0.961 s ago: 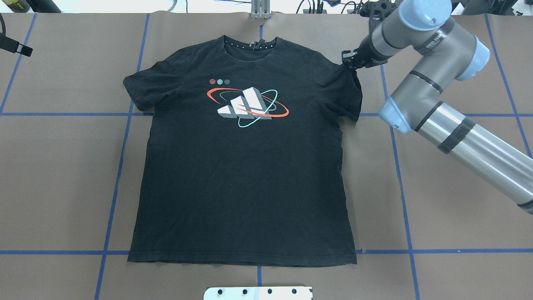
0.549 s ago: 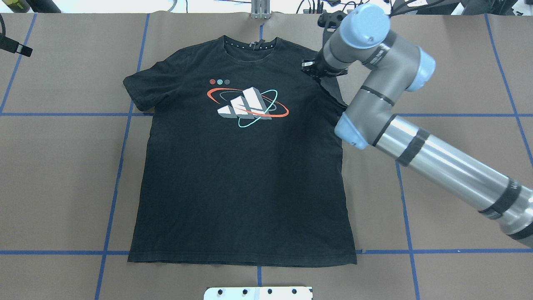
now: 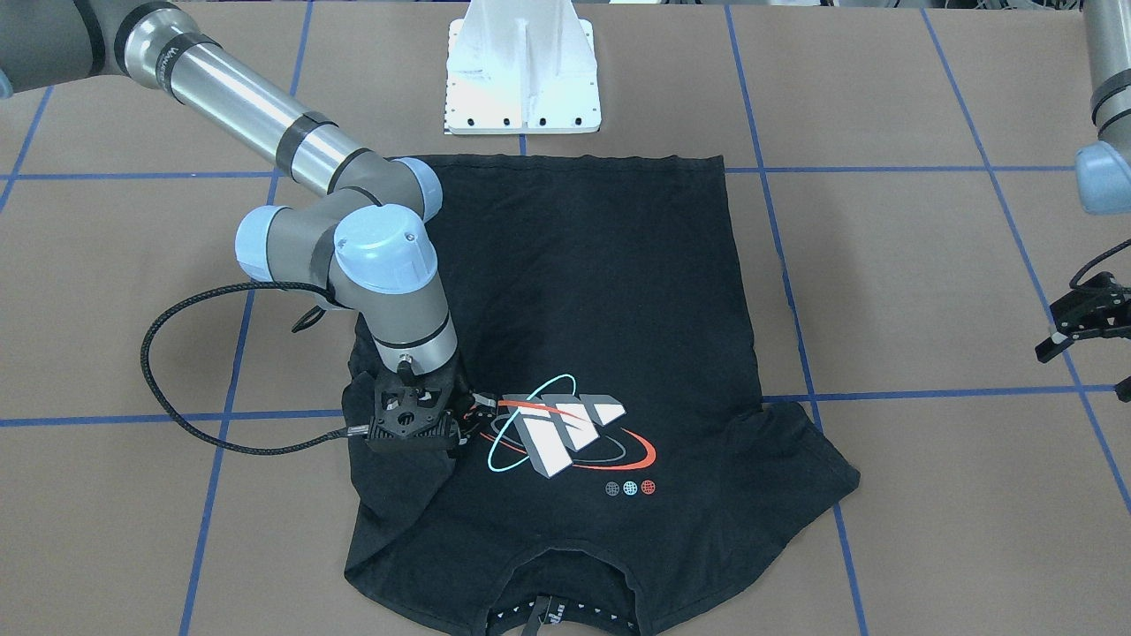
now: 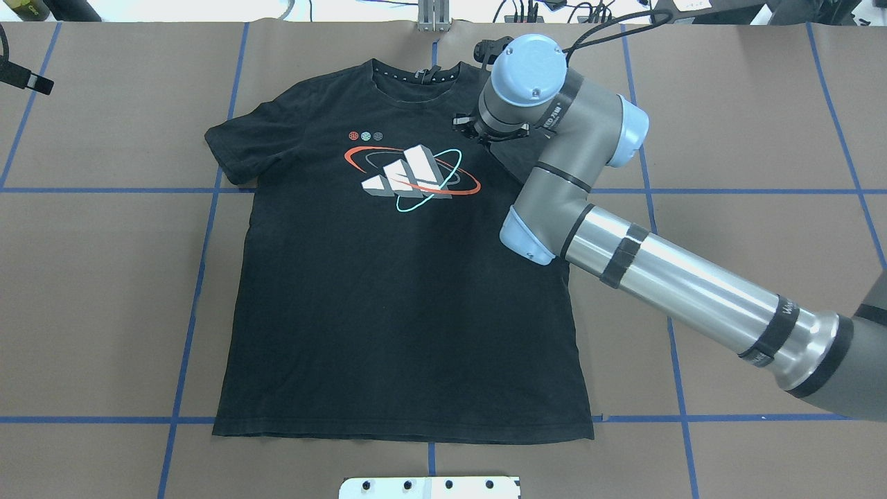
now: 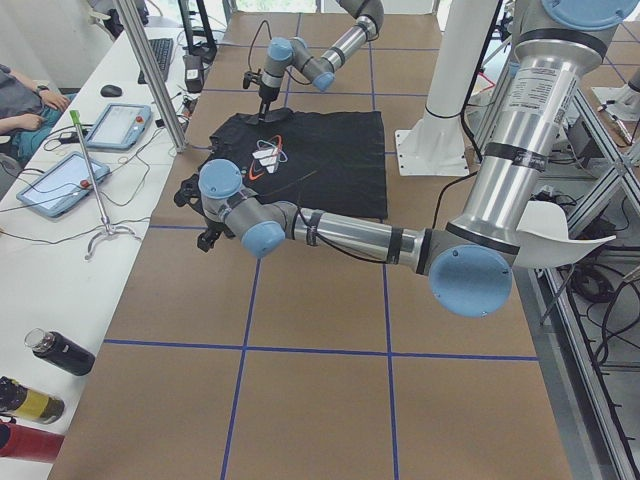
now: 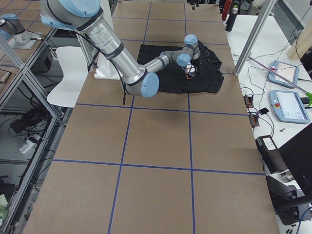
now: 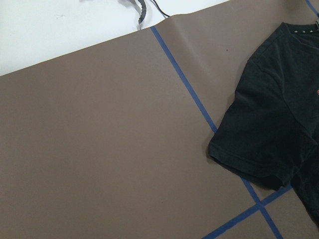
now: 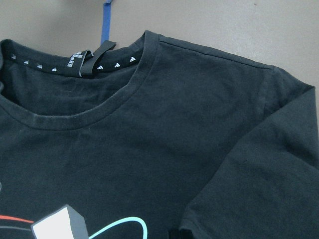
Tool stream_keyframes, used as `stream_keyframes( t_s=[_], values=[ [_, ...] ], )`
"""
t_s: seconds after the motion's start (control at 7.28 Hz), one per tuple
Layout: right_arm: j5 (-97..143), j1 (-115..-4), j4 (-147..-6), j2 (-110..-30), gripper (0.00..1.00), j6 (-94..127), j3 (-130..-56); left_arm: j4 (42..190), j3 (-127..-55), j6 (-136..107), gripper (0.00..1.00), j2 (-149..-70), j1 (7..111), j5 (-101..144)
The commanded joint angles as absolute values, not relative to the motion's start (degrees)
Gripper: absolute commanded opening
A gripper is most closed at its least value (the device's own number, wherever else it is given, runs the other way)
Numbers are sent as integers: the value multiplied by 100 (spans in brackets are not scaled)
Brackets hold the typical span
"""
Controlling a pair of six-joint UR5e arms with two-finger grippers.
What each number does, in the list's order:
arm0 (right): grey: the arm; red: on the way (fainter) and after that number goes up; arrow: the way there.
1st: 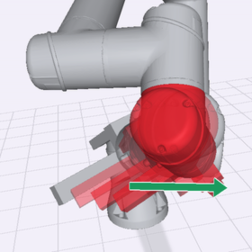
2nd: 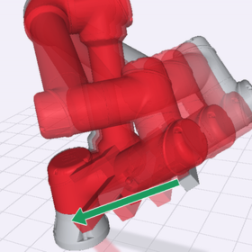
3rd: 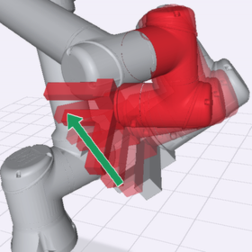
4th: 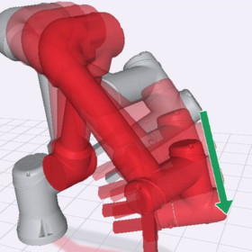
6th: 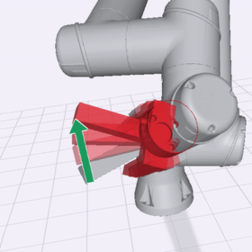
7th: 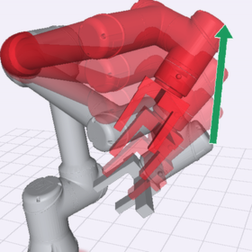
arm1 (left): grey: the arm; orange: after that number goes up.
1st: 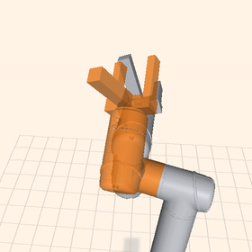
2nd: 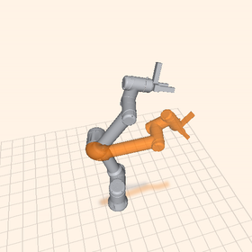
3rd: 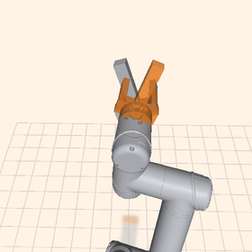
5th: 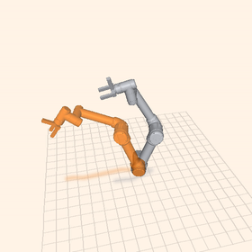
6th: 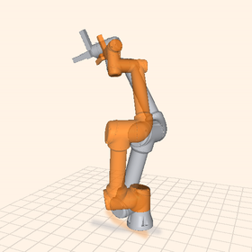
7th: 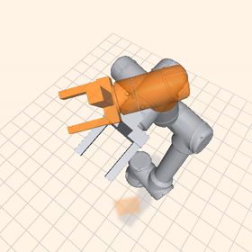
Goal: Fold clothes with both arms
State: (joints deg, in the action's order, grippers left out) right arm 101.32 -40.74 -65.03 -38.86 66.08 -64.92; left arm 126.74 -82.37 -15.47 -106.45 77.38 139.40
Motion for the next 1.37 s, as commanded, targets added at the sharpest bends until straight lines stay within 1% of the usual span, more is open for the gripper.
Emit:
stream_keyframes(
  t_s=[0.0, 0.14, 0.41, 0.55, 0.69, 0.96, 1.1, 1.24],
  values=[
    [10046, -4061, -6495, -3709, 0, 6688, -6223, 12674, -8253, -1564, 100, -10644, 7743, 13948],
    [9976, -4043, -6495, -3692, 0, 6819, -6214, 12674, -8262, -1573, 100, -10644, 7734, 13948],
    [9792, -3938, -6486, -3421, 0, 6847, -5882, 12674, -8244, -1573, 100, -10652, 7734, 13948],
    [9748, -3903, -6486, -3306, 14, 6855, -5767, 12674, -8253, -1582, 100, -10661, 7734, 13940],
    [9660, -3859, -6486, -3322, 99, 6855, -5766, 12665, -8227, -1713, 100, -10670, 7734, 13939],
    [9676, -3902, -6539, -3366, 100, 6856, -5800, 12665, -8209, -2739, 100, -10722, 7560, 13905],
    [10094, -4042, -6696, -3375, 100, 6664, -5870, 12674, -8226, -3134, 100, -10731, 7445, 13548],
    [10290, -4182, -7411, -3410, 100, 6184, -6297, 12700, -8209, -3877, 100, -10888, 7061, 13057]
  ],
)
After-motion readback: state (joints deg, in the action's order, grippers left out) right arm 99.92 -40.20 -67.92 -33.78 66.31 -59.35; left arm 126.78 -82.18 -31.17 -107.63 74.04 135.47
